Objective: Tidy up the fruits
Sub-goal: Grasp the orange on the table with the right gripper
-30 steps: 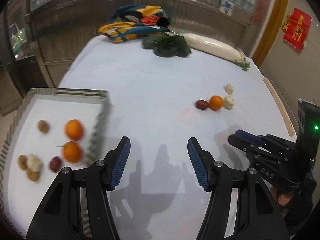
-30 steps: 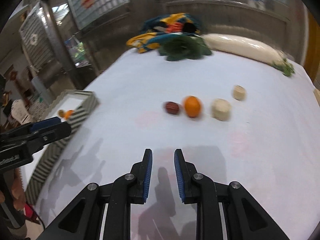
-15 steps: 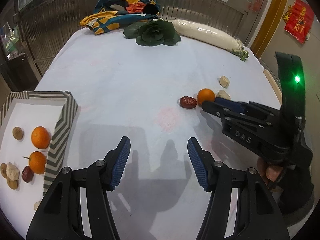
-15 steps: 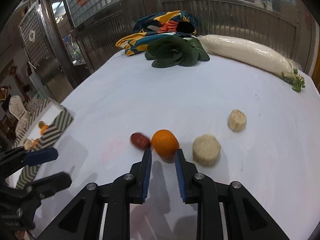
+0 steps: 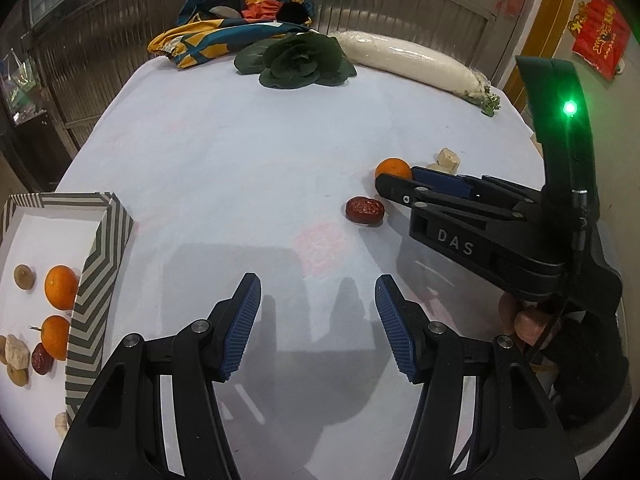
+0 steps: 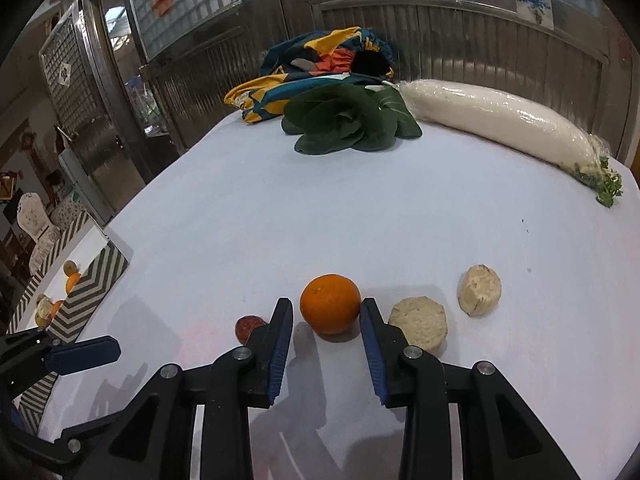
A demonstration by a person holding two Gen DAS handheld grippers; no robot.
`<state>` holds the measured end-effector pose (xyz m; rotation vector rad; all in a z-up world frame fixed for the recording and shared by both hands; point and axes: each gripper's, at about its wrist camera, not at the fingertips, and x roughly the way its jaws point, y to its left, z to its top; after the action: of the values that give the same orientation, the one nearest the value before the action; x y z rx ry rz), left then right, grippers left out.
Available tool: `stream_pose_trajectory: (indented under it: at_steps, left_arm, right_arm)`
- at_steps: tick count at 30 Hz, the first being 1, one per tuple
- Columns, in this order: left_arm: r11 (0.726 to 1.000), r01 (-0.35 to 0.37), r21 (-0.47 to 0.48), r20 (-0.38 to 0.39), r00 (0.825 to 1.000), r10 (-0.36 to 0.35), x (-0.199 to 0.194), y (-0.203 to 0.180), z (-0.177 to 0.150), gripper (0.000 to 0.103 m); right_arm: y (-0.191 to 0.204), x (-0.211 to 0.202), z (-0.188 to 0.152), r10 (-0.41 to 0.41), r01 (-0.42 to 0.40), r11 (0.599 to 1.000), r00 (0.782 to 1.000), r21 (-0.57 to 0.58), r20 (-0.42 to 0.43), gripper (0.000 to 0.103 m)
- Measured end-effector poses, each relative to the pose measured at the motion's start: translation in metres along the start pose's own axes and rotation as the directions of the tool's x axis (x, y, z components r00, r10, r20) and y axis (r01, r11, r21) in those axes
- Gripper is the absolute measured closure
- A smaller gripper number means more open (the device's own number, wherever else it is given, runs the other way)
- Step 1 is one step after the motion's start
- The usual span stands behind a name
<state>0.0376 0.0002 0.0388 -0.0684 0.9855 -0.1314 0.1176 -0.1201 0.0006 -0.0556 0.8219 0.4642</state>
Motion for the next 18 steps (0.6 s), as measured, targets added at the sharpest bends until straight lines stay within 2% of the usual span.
stream_pose_trajectory:
  at_steps: [5,9,18]
  left_arm:
    - [1.0,-0.001,-0.004,-0.001,1.0,0.001,0.002,-0.002,0.002,0.043]
    - [1.0,0.007,-0.007,-0.005,1.0,-0.007,0.007,-0.005,0.008,0.043]
    - [1.0,0.006,-0.001,0.001,1.0,-0.006,0.034,-0.028,0.033,0.043]
  right_arm:
    - [0.002,0.005,0.002,-0.013,0.012,1.0,1.0,-0.02,-0.014,0.074]
    - [0.0,-0.006,-0.002,-0.019,0.019,1.0,1.0,-0.009,-0.004,0.075]
    - [-0.036,-0.074,-0.023,-0.05,0.04,0.994,0.994,0.104,0.099,0.075]
